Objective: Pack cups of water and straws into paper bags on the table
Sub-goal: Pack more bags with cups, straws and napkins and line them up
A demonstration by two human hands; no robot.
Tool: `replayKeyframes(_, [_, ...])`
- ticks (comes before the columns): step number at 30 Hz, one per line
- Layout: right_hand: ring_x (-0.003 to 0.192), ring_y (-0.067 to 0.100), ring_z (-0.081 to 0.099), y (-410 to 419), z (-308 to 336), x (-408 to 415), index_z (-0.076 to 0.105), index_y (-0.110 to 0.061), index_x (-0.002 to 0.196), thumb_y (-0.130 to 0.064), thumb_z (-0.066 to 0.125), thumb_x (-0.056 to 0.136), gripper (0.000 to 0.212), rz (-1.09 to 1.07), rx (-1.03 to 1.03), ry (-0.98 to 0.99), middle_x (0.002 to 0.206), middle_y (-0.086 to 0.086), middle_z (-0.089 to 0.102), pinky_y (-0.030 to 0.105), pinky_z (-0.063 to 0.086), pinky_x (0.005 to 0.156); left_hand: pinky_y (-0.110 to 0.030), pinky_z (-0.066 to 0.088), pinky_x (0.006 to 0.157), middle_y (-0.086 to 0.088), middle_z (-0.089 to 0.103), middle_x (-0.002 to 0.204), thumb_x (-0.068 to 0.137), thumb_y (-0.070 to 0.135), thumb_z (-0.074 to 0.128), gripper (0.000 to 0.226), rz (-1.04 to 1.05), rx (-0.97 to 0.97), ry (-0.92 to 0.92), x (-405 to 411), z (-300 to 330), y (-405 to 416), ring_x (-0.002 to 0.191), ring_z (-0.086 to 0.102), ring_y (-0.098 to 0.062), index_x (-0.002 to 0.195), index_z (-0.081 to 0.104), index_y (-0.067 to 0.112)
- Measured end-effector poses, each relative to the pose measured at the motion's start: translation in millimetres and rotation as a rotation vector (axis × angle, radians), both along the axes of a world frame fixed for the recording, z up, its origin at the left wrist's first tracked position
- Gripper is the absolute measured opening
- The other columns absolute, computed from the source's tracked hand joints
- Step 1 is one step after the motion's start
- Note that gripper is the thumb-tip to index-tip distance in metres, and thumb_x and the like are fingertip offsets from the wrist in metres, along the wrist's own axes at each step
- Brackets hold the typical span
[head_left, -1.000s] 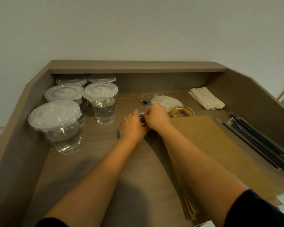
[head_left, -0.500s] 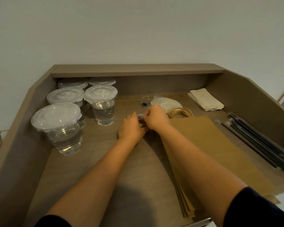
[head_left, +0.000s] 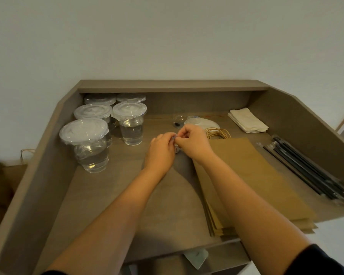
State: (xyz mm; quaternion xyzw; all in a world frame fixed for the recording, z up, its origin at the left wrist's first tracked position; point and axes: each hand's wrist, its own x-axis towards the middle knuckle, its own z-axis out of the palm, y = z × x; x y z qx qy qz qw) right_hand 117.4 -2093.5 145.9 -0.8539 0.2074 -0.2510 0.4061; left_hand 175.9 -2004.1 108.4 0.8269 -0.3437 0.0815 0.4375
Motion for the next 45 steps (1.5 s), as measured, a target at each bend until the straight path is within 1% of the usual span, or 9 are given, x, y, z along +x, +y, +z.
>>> replayKeyframes(5, [0.073, 0.017, 0.056, 21.5, -7.5, -24.1, 0.067, -0.002, 0.088, -0.002, 0.066, 0.081, 0.007, 0.048, 0.057, 0.020, 0.075, 0.006, 0.061, 0.033, 0.048, 0.074, -0.033, 0.040, 0.071, -0.007, 0.063, 0.099, 0.093, 0.019, 0.051, 0.016, 0.061, 0.019, 0.017, -26.6, -7.8, 32.2, 0.091, 0.056, -0.026, 0.098, 0.066, 0.016])
replayKeyframes(7, [0.066, 0.017, 0.054, 36.6, -12.2, -33.2, 0.066, 0.002, 0.091, -0.002, 0.067, 0.082, 0.010, 0.057, 0.147, 0.004, 0.069, 0.006, 0.058, 0.032, 0.048, 0.068, -0.033, 0.038, 0.068, -0.006, 0.062, 0.098, 0.094, 0.022, 0.050, 0.013, 0.106, 0.033, 0.075, -37.8, -13.1, 47.7, 0.088, 0.056, -0.026, 0.092, 0.063, 0.018])
replayKeyframes(11, [0.053, 0.009, 0.047, 74.8, -21.7, -49.8, 0.060, -0.013, 0.069, -0.007, 0.065, 0.086, 0.019, 0.104, 0.380, -0.006, 0.059, 0.001, 0.054, 0.017, 0.042, 0.046, -0.030, 0.036, 0.063, -0.001, 0.061, 0.084, 0.093, 0.022, 0.052, 0.012, 0.135, -0.040, 0.184, -53.8, -19.2, 84.1, 0.081, 0.057, -0.024, 0.082, 0.056, 0.022])
replayKeyframes(18, [0.076, 0.006, 0.061, 157.0, -31.8, -78.4, 0.062, -0.022, 0.085, -0.014, 0.058, 0.091, 0.011, 0.200, 0.387, 0.027, 0.082, -0.004, 0.064, 0.017, 0.048, 0.060, -0.043, 0.053, 0.068, 0.006, 0.058, 0.070, 0.094, 0.025, 0.052, 0.016, 0.052, -0.070, 0.271, -84.3, -20.4, 175.0, 0.074, 0.062, -0.024, 0.079, 0.058, 0.026])
replayKeyframes(24, [0.071, 0.004, 0.065, 253.7, -48.5, -107.7, 0.057, -0.019, 0.085, -0.014, 0.054, 0.094, 0.010, 0.229, 0.409, 0.051, 0.079, -0.003, 0.067, 0.019, 0.049, 0.059, -0.011, 0.038, 0.055, 0.013, 0.053, 0.066, 0.094, 0.022, 0.054, 0.019, -0.049, -0.009, 0.234, -109.9, -34.8, 284.5, 0.062, 0.051, -0.002, 0.076, 0.056, 0.026])
replayKeyframes(28, [0.060, 0.000, 0.064, 322.6, -70.1, -117.6, 0.054, -0.016, 0.083, -0.009, 0.051, 0.095, 0.014, 0.296, 0.382, 0.073, 0.072, -0.001, 0.066, 0.017, 0.052, 0.052, -0.018, 0.039, 0.056, 0.011, 0.052, 0.064, 0.095, 0.022, 0.051, 0.024, -0.022, 0.056, 0.259, -120.3, -59.1, 362.4, 0.063, 0.051, -0.008, 0.072, 0.054, 0.025])
replayKeyframes(30, [0.057, 0.000, 0.062, 356.8, -84.1, -116.1, 0.053, -0.017, 0.081, -0.007, 0.050, 0.095, 0.018, 0.342, 0.357, 0.116, 0.069, -0.001, 0.064, 0.017, 0.052, 0.051, -0.030, 0.045, 0.062, 0.006, 0.055, 0.069, 0.096, 0.024, 0.049, 0.019, 0.009, 0.139, 0.302, -122.8, -75.0, 397.7, 0.070, 0.055, -0.015, 0.079, 0.057, 0.022])
replayKeyframes(39, [0.082, 0.017, 0.058, 454.2, -141.3, -60.6, 0.056, -0.020, 0.082, -0.017, 0.051, 0.096, 0.016, 0.534, 0.176, 0.465, 0.084, 0.003, 0.058, 0.031, 0.051, 0.080, -0.021, 0.046, 0.075, 0.002, 0.064, 0.101, 0.095, 0.024, 0.052, 0.015, 0.202, 0.395, 0.460, -81.3, -131.1, 527.9, 0.091, 0.056, -0.010, 0.105, 0.062, 0.021])
replayKeyframes(45, [0.100, 0.020, 0.056, 457.2, -179.7, -0.3, 0.060, -0.010, 0.103, -0.015, 0.046, 0.097, 0.016, 0.516, -0.121, 0.765, 0.105, 0.009, 0.058, 0.027, 0.045, 0.088, -0.027, 0.049, 0.083, 0.000, 0.059, 0.109, 0.092, 0.026, 0.057, 0.030, 0.348, 0.484, 0.453, -20.5, -148.2, 546.3, 0.105, 0.057, -0.017, 0.121, 0.055, 0.018])
